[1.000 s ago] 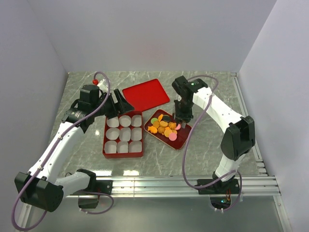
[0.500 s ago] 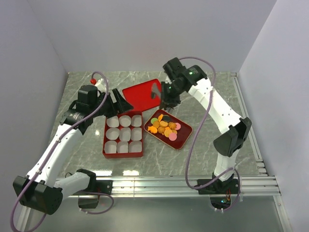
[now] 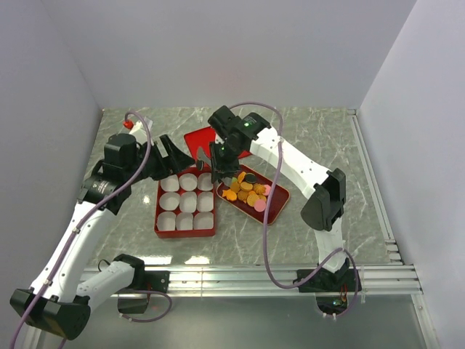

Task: Pack the cookies

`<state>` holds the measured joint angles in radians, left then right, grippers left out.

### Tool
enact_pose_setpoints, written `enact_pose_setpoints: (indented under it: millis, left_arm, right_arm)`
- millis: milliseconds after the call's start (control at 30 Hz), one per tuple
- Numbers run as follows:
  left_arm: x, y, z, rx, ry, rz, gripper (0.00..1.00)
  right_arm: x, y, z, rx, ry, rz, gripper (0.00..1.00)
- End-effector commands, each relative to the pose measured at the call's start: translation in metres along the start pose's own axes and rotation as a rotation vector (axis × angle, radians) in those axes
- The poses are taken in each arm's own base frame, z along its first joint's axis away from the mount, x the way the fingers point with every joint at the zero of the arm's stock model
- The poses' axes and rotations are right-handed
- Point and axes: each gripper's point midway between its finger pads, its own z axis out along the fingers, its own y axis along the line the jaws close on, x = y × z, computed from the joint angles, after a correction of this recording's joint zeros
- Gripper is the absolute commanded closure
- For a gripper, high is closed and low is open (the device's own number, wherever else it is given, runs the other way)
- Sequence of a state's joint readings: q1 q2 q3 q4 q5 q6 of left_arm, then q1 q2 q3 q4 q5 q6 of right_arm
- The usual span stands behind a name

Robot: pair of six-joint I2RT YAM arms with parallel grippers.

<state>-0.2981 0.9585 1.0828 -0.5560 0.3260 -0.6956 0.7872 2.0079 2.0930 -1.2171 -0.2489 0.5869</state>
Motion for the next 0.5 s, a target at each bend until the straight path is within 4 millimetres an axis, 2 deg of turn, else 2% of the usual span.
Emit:
enact_pose_setpoints:
  millis: [0, 267, 467]
  left_arm:
    - [-0.007, -0.003, -0.007, -0.006, -0.035, 0.012, 0.17]
    - [-0.005, -0.001, -0.009, -0.012, -0.042, 0.011, 0.17]
    - [-0.006, 0.001, -0.009, -0.022, -0.046, 0.016, 0.16]
  right_arm:
    - [-0.01, 0.006, -0.001, -0.006, -0.063, -0.028, 0.84]
    - [-0.01, -0.009, 0.022, 0.059, -0.047, -0.051, 0.83]
    - [-0.004, -0.012, 0.029, 0.065, -0.031, -0.06, 0.73]
